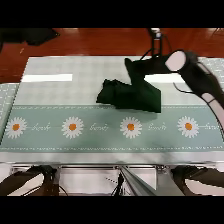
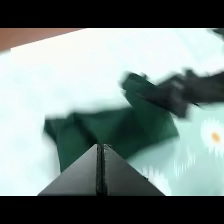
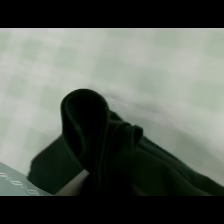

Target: Fold the shirts.

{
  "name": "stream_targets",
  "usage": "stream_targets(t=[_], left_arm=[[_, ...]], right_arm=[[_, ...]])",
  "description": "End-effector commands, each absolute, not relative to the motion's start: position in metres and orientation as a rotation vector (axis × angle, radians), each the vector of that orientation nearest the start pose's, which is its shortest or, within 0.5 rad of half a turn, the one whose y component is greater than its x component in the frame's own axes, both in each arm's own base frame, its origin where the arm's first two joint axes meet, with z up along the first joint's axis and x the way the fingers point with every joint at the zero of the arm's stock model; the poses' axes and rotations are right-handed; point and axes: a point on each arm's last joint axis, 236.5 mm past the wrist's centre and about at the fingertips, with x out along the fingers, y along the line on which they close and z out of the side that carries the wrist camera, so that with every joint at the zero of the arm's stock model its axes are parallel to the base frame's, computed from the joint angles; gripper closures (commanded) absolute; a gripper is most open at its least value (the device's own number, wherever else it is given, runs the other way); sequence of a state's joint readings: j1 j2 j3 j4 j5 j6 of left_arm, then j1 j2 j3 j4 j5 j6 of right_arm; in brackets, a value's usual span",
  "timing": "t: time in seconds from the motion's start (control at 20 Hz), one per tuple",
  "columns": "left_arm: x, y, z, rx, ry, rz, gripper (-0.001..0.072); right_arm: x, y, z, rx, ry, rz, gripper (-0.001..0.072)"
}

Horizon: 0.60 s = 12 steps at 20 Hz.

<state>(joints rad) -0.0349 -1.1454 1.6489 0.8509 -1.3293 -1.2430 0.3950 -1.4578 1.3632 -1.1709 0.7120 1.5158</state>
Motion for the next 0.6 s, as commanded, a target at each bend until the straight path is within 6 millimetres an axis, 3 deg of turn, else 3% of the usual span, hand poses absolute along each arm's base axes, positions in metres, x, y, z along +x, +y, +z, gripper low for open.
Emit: stream_targets(t=[0.0,0.05,0.15,0.2,0.3,0.35,0.45,0.55], left_arm=[[0.321,-0.163,0.29,-0.064,0.748,-0.777,0.0683],[0.317,-0.163,0.293,-0.059,0.738,-0.777,0.0683],[0.314,-0.162,0.296,-0.052,0.728,-0.772,0.0683],[0.315,-0.161,0.295,-0.05,0.73,-0.768,0.0682],[0.317,-0.157,0.292,-0.038,0.737,-0.75,0.0682],[0.319,-0.153,0.289,-0.027,0.742,-0.732,0.0683],[0.325,-0.139,0.281,0.013,0.759,-0.67,0.0682],[0.332,-0.122,0.273,0.059,0.779,-0.595,0.0682]], right_arm=[[0.458,0.315,0.05,0.282,0.862,0.564,0.0687],[0.456,0.325,0.046,0.295,0.866,0.576,0.0609],[0.451,0.335,0.044,0.283,0.865,0.593,0.0278],[0.449,0.334,0.045,0.272,0.868,0.597,0.0243],[0.449,0.308,0.056,0.204,0.87,0.575,0.023],[0.45,0.285,0.065,0.148,0.867,0.549,0.023],[0.452,0.212,0.084,-0.028,0.867,0.431,0.0231],[0.449,0.106,0.1,-0.219,0.909,0.199,0.0233]])
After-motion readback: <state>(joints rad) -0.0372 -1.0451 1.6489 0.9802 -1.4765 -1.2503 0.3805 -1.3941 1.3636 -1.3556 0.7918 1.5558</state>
